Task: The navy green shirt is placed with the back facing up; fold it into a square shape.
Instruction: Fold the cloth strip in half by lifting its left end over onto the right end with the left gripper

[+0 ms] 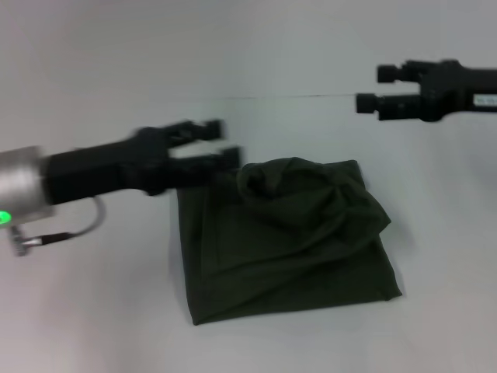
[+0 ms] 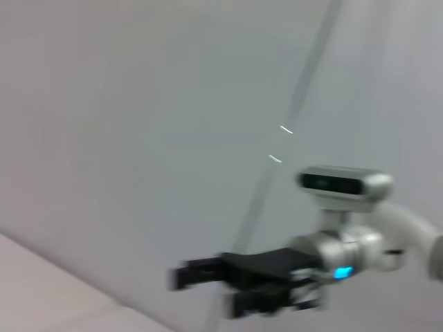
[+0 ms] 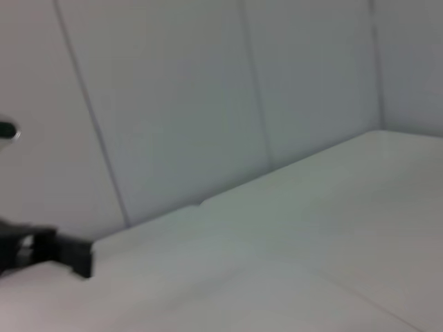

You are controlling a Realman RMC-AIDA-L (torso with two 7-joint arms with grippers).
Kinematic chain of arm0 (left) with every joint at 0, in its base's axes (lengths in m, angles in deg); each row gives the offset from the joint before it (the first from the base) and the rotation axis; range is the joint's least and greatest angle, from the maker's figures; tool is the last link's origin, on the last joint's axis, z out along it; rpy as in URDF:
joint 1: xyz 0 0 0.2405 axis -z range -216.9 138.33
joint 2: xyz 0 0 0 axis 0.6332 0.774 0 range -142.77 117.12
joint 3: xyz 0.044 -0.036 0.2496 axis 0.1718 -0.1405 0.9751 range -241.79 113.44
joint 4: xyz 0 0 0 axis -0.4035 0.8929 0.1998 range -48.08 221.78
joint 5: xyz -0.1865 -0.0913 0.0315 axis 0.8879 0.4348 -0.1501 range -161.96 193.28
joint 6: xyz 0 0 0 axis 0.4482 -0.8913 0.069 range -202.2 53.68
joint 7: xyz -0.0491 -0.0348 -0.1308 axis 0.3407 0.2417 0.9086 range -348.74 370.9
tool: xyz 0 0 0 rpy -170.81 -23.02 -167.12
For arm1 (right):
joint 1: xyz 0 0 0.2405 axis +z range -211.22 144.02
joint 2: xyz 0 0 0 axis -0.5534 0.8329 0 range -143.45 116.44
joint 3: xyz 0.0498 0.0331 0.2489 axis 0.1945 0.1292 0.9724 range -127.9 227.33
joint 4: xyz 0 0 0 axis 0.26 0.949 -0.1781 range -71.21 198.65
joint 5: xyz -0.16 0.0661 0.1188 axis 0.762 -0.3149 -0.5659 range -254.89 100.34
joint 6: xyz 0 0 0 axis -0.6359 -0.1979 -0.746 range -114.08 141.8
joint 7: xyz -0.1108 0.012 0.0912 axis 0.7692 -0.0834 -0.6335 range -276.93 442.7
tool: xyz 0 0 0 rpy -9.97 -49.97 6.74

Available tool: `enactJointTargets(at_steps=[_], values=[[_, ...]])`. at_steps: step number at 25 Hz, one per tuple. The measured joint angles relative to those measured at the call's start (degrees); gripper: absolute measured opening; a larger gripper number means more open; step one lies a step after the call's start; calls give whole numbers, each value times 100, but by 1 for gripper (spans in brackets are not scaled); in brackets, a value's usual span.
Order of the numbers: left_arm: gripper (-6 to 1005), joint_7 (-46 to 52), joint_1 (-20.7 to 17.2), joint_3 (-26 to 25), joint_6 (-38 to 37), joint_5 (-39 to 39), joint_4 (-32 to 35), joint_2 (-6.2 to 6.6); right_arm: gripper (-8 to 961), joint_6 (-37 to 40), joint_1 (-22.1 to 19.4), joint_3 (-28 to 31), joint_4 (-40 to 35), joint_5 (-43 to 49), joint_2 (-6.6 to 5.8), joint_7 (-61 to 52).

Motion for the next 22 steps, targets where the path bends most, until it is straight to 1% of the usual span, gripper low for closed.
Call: enactJointTargets(at_steps=[1, 4, 6, 8, 9, 12, 13, 15, 17, 22], values=[[893, -169, -141, -190, -2, 2, -41, 68, 907, 18, 93, -203, -175, 5, 1, -162], [893, -505, -432, -538, 22, 1, -142, 228, 907, 23, 369, -837, -631, 29, -11, -677], [892, -629, -595, -750, 31, 0, -225, 343, 907, 2, 637, -1262, -828, 135, -31, -1033], [892, -698, -732, -961, 24, 1, -267, 407, 906, -2, 914, -1518, -965, 411, -14, -1349], [892, -759, -822, -1137, -11, 3, -270, 422, 906, 0, 1084, -1594, -1036, 646, 30, -1489], [892, -809, -882, -1231, -38, -4, -266, 429, 905, 23, 1539, -1780, -1138, 1460, 210, -1831], [892, -834, -892, -1231, -46, -17, -266, 428, 905, 28, 1694, -1864, -1139, 1747, 290, -1932], [892, -926, -939, -1228, -46, -54, -285, 436, 904, 10, 1924, -2025, -1114, 2176, 414, -2078], [892, -1078, -1010, -1241, -29, -52, -345, 428, 904, -44, 2086, -2224, -1076, 2450, 523, -2177], [893, -1443, -1119, -1419, 0, 9, -629, 402, 902, -405, 2290, -2888, -987, 2801, 695, -2400]])
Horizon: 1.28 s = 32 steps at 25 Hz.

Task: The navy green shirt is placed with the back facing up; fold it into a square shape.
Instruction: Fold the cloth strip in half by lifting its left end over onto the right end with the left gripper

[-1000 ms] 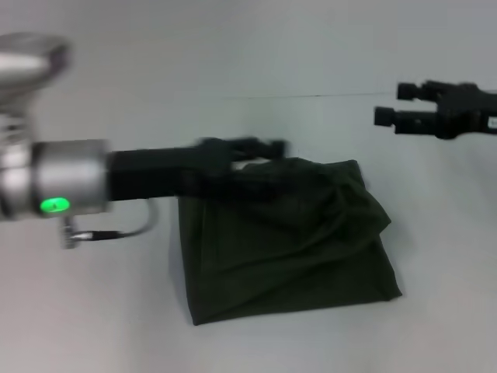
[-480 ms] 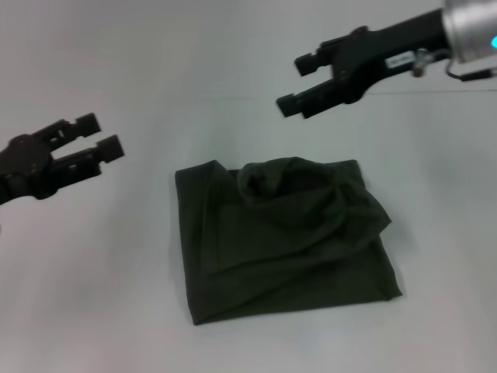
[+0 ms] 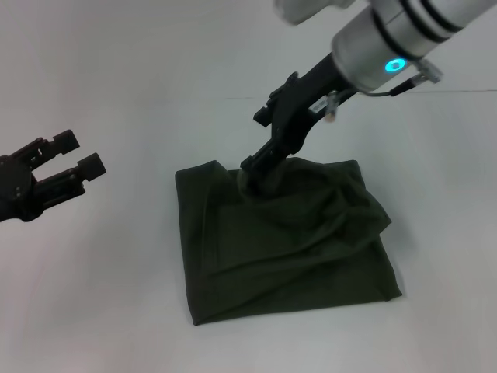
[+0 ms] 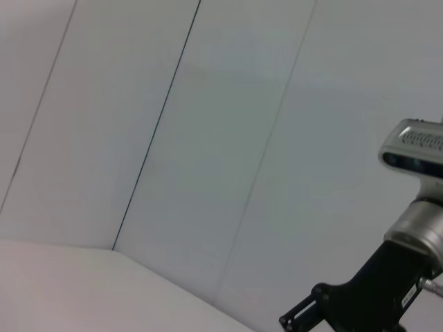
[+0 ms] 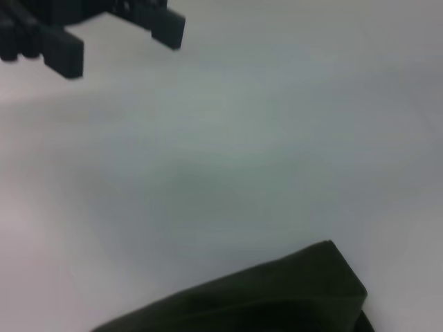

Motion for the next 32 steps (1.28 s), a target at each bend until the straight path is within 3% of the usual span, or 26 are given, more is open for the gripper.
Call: enactJointTargets(at_steps=[5, 14, 21, 28, 32], values=[[892, -168, -5, -52, 23, 2, -135, -6, 901, -463, 222, -673, 355, 254, 91, -172], [887, -225, -23, -34, 74, -153, -174, 97, 886, -793, 418, -1011, 879, 230, 114, -185], [887, -483, -97, -38, 108, -317, -159, 88, 869, -995, 587, -1072, 1348, 216, 140, -313], [888, -498, -27, -48, 164, -318, -182, 76, 852, -1493, 533, -1574, 1470, 234, 145, -732], [888, -501, 23, -36, 176, -320, -183, 74, 842, -1589, 360, -1547, 1404, 388, 78, -991]])
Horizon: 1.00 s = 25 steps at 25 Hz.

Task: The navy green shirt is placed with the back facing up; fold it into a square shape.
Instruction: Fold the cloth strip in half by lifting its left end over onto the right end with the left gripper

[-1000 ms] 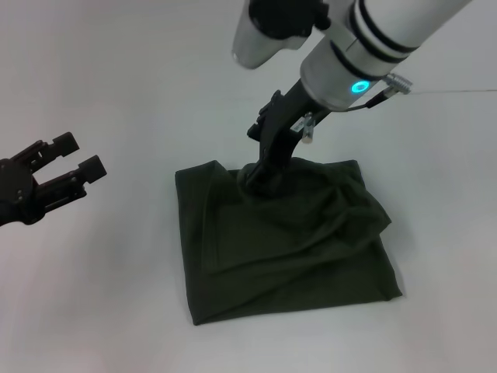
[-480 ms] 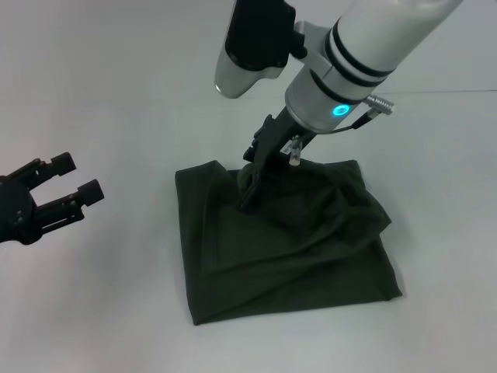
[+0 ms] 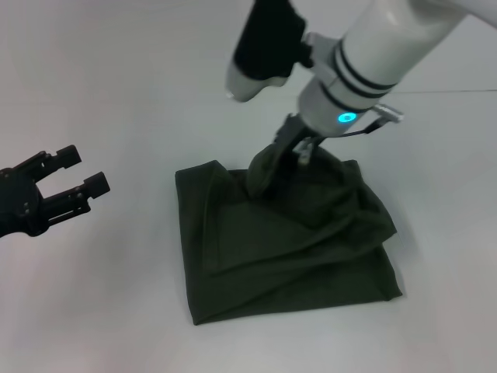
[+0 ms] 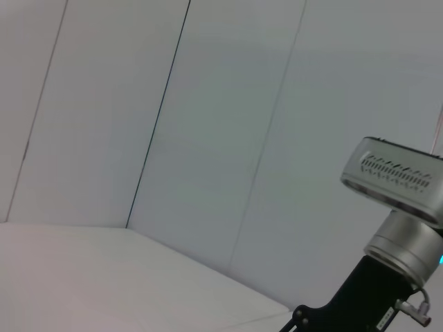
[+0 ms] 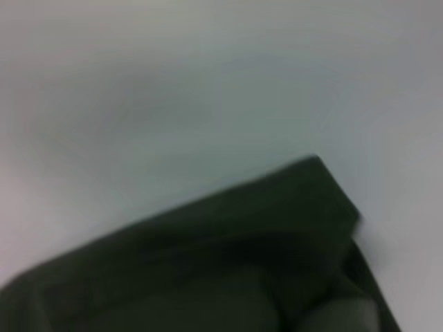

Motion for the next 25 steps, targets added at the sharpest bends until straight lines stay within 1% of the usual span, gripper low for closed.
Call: enactJointTargets(at_steps=[4, 6, 10, 13, 15, 18, 20, 21, 23, 25], values=[[888, -1, 22, 7, 0, -2, 6, 1, 833, 56, -341, 331, -322, 442, -81, -311], [888, -2, 42, 9, 0, -3, 17, 0, 828, 91, -535, 629, -466, 624, -154, -374], [887, -2, 97, 16, -3, -5, 5, 21, 834, 55, -821, 1276, -501, 810, -416, -386], [887, 18, 119, 22, -17, -17, 18, 29, 831, -72, -1015, 1611, -553, 825, -550, -366], [888, 28, 133, 24, -34, -38, 32, 39, 827, -94, -1092, 1890, -668, 738, -601, -264], [888, 81, 161, 24, -61, -63, 41, 82, 822, 319, -1099, 2266, -887, 168, -614, 108], [888, 116, 160, 21, -87, -69, 47, 118, 818, 800, -1063, 2318, -974, -362, -601, 416], [888, 123, 154, 23, -104, -70, 47, 143, 816, 1168, -1021, 2272, -993, -679, -570, 614], [887, 139, 127, 19, -145, -70, 33, 187, 812, 1586, -916, 2124, -994, -946, -483, 863], [887, 170, 105, 15, -173, -70, 26, 222, 809, 1788, -803, 1939, -984, -989, -361, 1030]])
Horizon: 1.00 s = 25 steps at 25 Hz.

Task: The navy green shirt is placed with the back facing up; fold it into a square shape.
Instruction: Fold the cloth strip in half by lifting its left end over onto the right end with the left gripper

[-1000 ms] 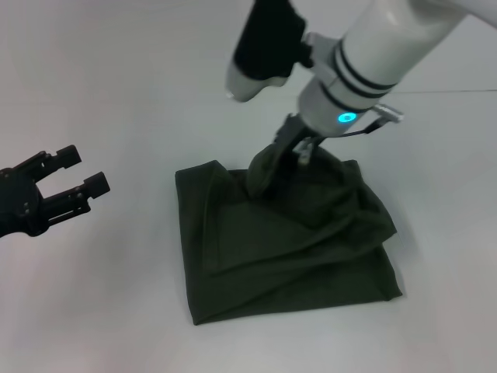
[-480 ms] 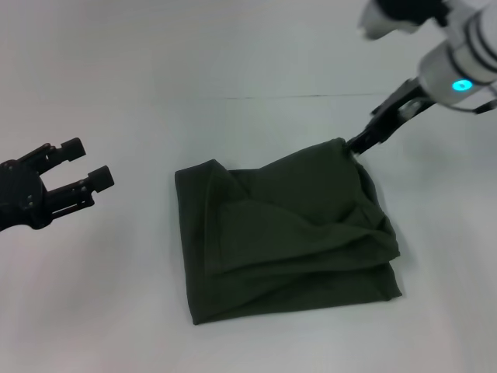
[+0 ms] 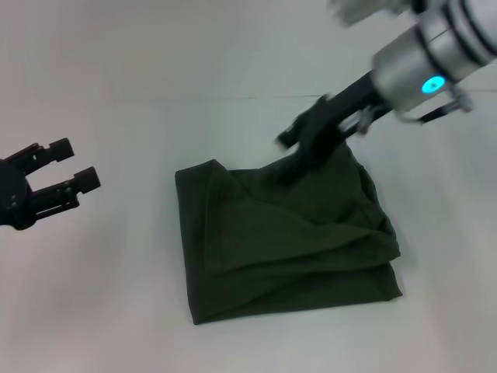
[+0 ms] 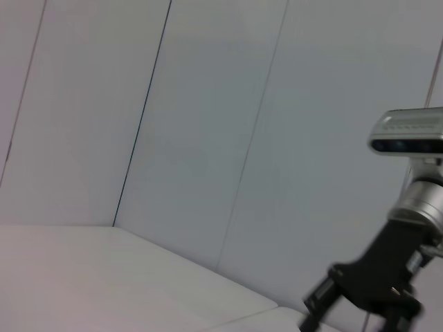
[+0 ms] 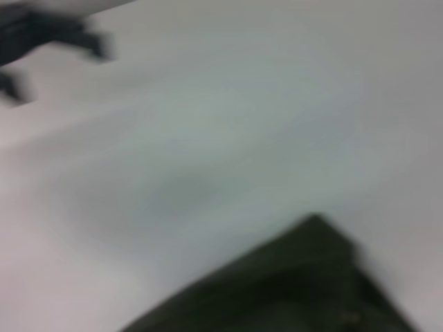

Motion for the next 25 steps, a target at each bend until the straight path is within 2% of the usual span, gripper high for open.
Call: enactJointTargets(at_steps=[4, 11, 16, 25], values=[[888, 30, -53, -18, -42, 0, 10, 34, 801, 99, 127, -638, -5, 20, 295, 470], [887, 210, -105, -44, -1, -139, 27, 131, 788, -134, 202, -1366, 126, -106, 403, 840], [888, 225, -186, -114, 28, -172, 30, 138, 778, -336, 222, -1947, 274, -458, 413, 1070], [887, 199, -302, -261, 32, -188, 31, 111, 761, -1291, 209, -3355, 467, -1128, 457, 1175]])
